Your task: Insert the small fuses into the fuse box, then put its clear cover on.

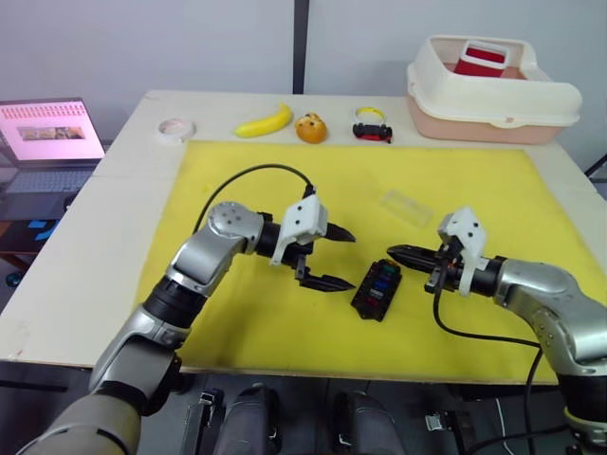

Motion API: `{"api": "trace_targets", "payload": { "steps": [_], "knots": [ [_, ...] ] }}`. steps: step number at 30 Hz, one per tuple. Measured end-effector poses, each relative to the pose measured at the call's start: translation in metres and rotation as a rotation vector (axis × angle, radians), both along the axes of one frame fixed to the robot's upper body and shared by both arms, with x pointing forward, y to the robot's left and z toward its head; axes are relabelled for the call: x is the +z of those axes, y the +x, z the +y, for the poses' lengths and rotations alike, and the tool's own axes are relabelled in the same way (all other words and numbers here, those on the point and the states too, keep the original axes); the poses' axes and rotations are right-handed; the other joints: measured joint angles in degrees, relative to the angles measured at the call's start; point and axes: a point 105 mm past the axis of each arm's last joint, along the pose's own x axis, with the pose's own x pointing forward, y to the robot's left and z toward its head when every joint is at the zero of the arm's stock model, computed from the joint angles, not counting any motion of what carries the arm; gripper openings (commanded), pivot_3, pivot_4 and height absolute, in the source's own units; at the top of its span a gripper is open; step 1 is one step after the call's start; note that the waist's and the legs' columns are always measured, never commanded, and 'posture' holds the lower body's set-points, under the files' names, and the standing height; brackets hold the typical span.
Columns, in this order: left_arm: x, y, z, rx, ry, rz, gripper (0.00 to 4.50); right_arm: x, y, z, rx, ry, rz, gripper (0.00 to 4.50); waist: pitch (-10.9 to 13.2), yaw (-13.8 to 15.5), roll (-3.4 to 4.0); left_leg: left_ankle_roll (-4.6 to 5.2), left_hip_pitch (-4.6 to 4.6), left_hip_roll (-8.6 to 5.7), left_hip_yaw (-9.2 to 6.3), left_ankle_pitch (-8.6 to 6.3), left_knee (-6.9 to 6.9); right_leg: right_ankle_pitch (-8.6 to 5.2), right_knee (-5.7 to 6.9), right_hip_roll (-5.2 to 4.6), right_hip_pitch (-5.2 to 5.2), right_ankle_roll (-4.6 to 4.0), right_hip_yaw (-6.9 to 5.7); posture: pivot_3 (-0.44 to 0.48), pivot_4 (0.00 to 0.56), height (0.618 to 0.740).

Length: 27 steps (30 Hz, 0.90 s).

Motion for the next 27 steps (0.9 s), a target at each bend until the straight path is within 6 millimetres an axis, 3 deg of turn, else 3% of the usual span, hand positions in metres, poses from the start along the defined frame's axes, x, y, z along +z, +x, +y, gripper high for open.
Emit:
{"api": "trace_targets", "payload": {
  "steps": [18,25,27],
  "knots": [
    [0.000,0.000,0.000,0.004,-0.001,-0.001,4.50,-0.011,-0.003,0.000,-0.021,-0.025,0.005,0.06,0.00,0.02,0.00,-0.01,0.00,0.00,0.00,0.01,0.03,0.00,0.00,0.00,0.02,0.00,0.00,0.000,0.150,0.740],
    [0.001,-0.006,0.000,0.010,-0.018,-0.007,4.50,-0.007,-0.006,0.002,-0.028,-0.012,0.011,0.06,-0.01,-0.04,0.01,-0.03,0.00,0.01,-0.01,0.02,0.04,0.00,0.01,0.00,0.02,0.00,0.00,0.000,0.150,0.740],
    [-0.002,-0.012,0.002,0.042,-0.049,0.008,4.50,0.002,-0.008,0.000,-0.040,0.002,-0.014,0.06,-0.01,-0.05,0.02,-0.04,0.00,0.03,-0.02,0.02,0.04,0.00,0.01,0.00,0.02,0.00,0.01,0.000,0.150,0.740]
  ]
}}
